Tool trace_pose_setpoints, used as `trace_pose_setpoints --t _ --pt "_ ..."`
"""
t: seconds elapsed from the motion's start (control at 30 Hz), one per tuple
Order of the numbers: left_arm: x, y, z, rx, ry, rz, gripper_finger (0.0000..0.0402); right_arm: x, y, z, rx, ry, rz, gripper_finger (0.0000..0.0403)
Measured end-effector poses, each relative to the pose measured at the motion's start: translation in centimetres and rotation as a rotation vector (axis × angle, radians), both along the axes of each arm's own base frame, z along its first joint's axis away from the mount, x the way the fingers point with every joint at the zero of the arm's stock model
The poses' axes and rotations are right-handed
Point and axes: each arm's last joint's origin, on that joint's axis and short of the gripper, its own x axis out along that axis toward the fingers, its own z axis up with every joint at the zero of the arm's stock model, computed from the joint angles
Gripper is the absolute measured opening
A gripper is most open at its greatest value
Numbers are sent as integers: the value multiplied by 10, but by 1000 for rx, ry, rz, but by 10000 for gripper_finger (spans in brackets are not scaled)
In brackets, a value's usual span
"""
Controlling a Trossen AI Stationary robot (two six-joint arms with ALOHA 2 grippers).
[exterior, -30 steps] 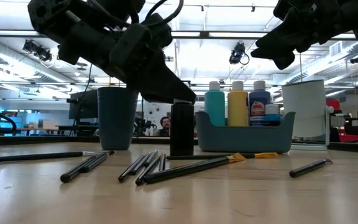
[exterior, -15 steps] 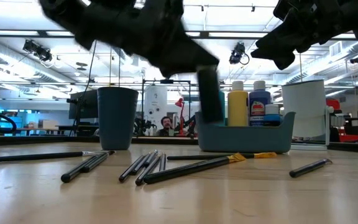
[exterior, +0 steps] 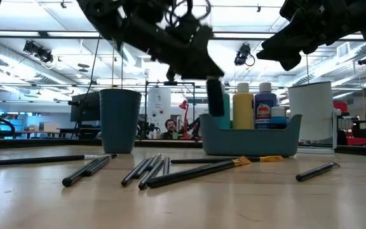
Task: Pick & Place Paint Supplies
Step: Put the small black paint bottle into the blue bin
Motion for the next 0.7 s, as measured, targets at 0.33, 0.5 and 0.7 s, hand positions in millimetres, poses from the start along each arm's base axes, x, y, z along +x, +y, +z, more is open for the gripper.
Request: trace_pose_setpoints --t 0.33,0.5,0.7 --pt "14 17 -44 -69 70 9 130 1 0 0 0 0 0 178" --pt "15 18 -56 -70 89 86 146 1 0 -2 0 16 0 178" --pt "15 27 -59 -68 101 98 132 3 0 -4 -3 26 0 178"
